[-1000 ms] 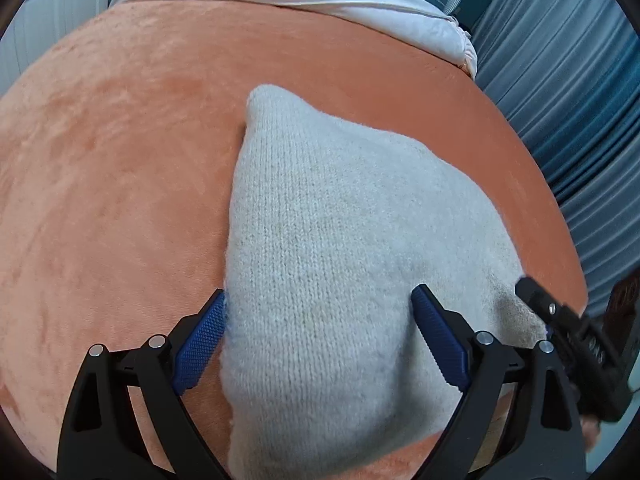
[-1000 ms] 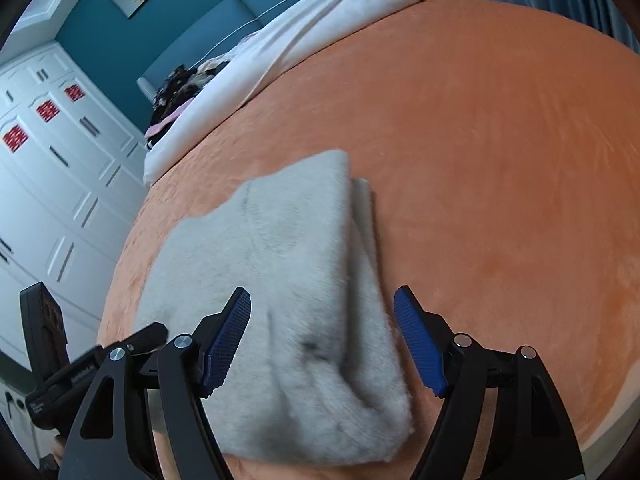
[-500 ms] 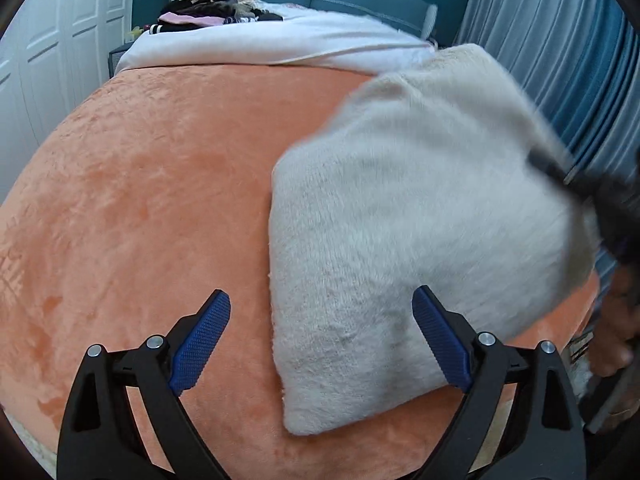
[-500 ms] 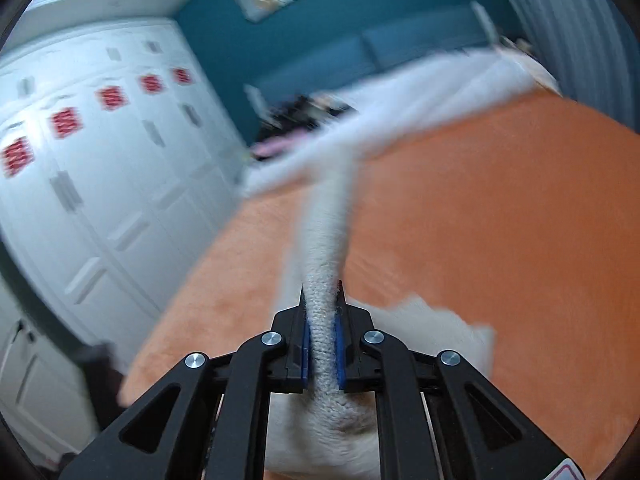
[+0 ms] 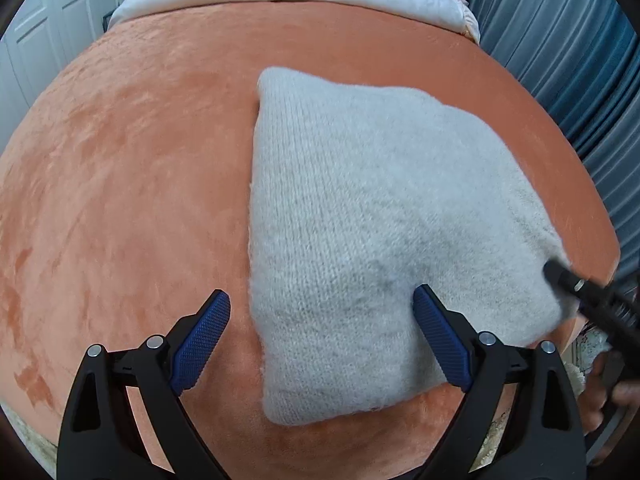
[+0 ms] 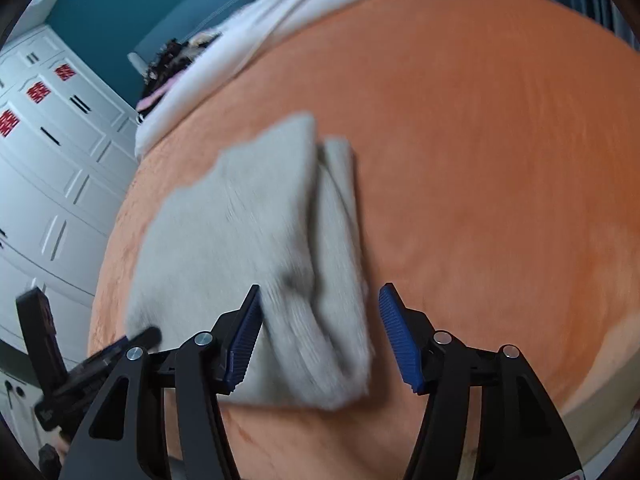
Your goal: Fold small clothes
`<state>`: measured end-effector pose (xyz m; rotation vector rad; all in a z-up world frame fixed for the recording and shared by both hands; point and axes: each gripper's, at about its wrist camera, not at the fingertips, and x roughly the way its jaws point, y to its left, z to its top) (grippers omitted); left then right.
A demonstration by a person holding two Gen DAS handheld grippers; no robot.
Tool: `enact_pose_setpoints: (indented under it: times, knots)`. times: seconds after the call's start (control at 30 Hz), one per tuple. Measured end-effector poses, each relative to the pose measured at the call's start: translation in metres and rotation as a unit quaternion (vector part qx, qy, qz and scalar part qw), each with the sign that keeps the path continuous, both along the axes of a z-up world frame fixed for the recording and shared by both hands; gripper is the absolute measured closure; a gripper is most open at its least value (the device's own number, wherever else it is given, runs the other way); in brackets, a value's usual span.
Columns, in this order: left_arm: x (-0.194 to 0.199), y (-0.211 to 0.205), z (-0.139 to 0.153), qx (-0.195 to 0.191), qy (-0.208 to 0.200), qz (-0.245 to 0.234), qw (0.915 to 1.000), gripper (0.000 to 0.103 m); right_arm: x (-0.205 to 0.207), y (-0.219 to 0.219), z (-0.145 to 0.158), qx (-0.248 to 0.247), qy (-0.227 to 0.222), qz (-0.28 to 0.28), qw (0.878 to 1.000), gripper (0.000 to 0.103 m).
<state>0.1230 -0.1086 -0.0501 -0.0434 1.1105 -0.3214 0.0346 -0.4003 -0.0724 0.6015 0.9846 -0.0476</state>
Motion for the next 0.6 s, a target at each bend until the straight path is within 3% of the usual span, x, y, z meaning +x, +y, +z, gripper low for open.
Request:
enact_pose_setpoints:
  times: [0.03, 0.07, 0.17, 0.23, 0.3, 0.33, 0.4, 0.43, 0.47, 0.6]
  knots:
    - [-0.001, 0.000, -0.001, -0.002, 0.004, 0.003, 1.0000, 0.013, -0.006, 0.009, 0.001, 0.003, -0.007, -0.001, 1.000, 0.086]
    - [-0.002, 0.000, 0.000, -0.002, 0.006, 0.004, 1.0000, 0.013, -0.014, 0.014, 0.013, -0.004, -0.033, -0.005, 0.999, 0.091]
    - [-0.008, -0.002, 0.009, 0.008, -0.009, -0.006, 0.9999, 0.013, -0.033, 0.018, 0.045, -0.005, -0.081, -0.009, 0.997, 0.092]
    - [-0.010, -0.004, 0.009, 0.017, -0.007, -0.010, 0.9998, 0.012, -0.026, 0.014, 0.028, -0.015, -0.041, -0.014, 0.999, 0.092]
    - [-0.008, -0.006, 0.000, 0.027, 0.009, -0.007, 0.9996, 0.012, -0.012, 0.012, -0.020, -0.017, 0.047, 0.004, 0.999, 0.090]
    - [-0.006, -0.006, -0.005, 0.022, 0.018, -0.004, 0.9996, 0.012, -0.012, 0.009, -0.023, 0.000, 0.047, -0.006, 0.999, 0.086]
    - [-0.006, -0.001, -0.003, 0.010, 0.020, 0.007, 0.9997, 0.013, -0.014, 0.003, 0.001, 0.014, 0.010, -0.017, 1.000, 0.075]
    - [-0.007, 0.002, 0.004, -0.006, 0.012, 0.008, 0.9999, 0.013, -0.017, 0.000, 0.016, 0.008, -0.014, -0.024, 1.000, 0.066]
    - [-0.008, 0.005, 0.013, -0.016, 0.000, 0.010, 0.9998, 0.012, -0.018, 0.000, 0.025, -0.001, -0.029, -0.028, 0.999, 0.049]
    - [0.006, 0.005, 0.033, -0.047, -0.031, 0.015, 0.9983, 0.008, 0.004, 0.000, 0.032, -0.023, -0.045, -0.004, 0.999, 0.033]
